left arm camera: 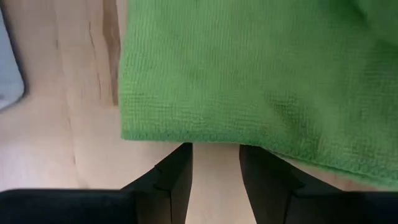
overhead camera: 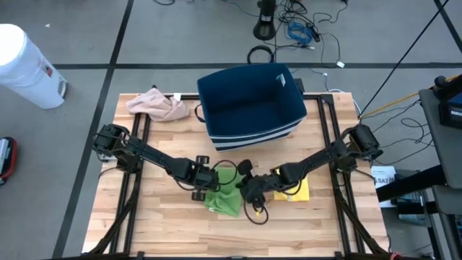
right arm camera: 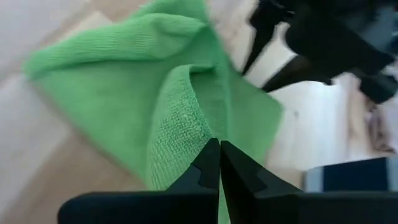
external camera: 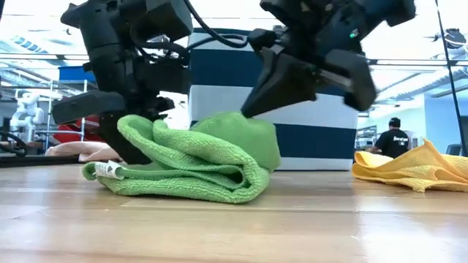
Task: Fold towel
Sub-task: Fold the green towel, then stack the folded green towel on the yellow towel
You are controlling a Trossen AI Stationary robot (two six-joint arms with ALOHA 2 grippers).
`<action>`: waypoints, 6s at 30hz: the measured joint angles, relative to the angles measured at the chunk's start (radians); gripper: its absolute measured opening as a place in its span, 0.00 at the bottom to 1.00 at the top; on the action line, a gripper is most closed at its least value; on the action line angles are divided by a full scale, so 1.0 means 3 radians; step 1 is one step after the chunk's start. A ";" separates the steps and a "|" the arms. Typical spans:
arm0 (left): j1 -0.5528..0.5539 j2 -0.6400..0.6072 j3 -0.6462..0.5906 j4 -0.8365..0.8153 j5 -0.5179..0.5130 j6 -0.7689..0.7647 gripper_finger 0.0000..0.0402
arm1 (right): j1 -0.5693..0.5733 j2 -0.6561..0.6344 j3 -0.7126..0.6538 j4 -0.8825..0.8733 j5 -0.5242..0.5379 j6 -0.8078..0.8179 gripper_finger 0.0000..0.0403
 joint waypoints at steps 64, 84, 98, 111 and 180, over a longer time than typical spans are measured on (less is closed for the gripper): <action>0.0036 -0.0003 0.0004 0.0142 -0.0006 -0.0005 0.35 | -0.0648 0.0347 0.0001 0.0684 -0.1058 0.0274 0.38; 0.0027 -0.0003 0.0000 0.0169 -0.0005 -0.0003 0.35 | -0.0715 0.0546 0.0000 0.0851 -0.1049 0.0254 0.22; 0.0026 -0.0003 0.0001 0.0166 -0.0004 -0.0008 0.35 | -0.0487 0.0179 0.0001 0.0374 -0.1990 0.0525 0.48; 0.0027 -0.0003 0.0001 0.0205 -0.0004 -0.0007 0.35 | -0.0307 0.0555 0.0000 0.0862 -0.2066 0.0685 0.58; 0.0020 -0.0003 0.0003 0.0443 -0.0004 0.0007 0.35 | -0.0269 -0.0979 -0.0004 -0.2985 -0.0374 0.1481 0.00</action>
